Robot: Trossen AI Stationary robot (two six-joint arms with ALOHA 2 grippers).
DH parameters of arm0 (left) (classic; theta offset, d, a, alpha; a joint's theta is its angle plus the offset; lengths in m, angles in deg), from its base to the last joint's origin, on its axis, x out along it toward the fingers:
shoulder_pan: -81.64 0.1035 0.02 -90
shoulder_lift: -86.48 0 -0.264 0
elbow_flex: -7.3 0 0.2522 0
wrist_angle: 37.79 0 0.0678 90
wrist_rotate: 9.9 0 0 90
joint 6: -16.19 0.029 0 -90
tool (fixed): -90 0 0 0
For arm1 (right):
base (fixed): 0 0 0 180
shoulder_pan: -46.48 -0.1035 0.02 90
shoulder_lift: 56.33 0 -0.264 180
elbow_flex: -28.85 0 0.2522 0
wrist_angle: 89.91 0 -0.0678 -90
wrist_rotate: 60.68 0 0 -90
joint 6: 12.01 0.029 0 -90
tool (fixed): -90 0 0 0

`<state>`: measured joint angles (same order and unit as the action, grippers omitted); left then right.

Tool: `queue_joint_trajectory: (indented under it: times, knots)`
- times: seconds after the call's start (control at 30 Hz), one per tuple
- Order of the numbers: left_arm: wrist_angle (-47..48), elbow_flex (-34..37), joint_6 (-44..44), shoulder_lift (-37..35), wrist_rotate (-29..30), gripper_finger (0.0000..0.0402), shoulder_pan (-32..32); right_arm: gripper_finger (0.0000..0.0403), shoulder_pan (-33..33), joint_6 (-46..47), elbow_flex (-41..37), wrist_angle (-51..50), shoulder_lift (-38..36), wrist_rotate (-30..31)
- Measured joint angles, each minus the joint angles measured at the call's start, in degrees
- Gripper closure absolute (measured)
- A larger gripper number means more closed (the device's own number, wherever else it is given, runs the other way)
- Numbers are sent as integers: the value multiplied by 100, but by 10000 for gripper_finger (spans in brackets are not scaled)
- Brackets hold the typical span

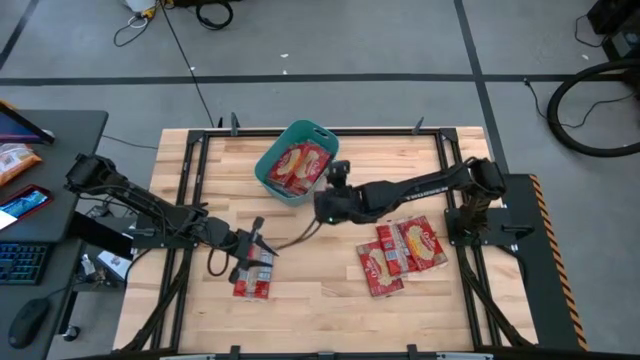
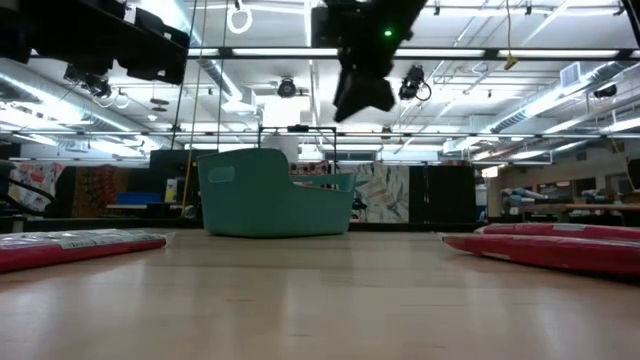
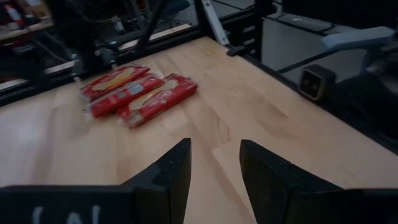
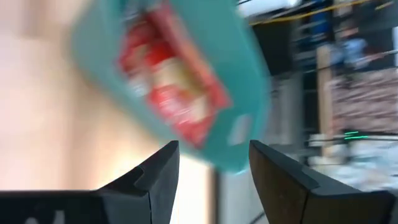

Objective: Sort popcorn bags into baskets
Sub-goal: Put the red popcorn bag into the blue bin

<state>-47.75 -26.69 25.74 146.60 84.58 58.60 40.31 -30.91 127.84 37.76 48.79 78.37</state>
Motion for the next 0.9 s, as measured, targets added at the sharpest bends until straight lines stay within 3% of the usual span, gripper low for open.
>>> queue_joint_trajectory:
  times: [0.23, 0.57, 0.9]
  knots:
    - [-2, 2, 56, 0, 408, 260, 58, 204, -175, 2149, -2, -1283, 2, -1248]
    - [-144, 4, 314, 0, 412, 260, 365, 206, -392, 4095, -2, -1771, 9, -2983]
    - [-673, 7, 1353, 0, 412, 260, 372, 206, -882, 5539, -2, -2469, 9, -3553]
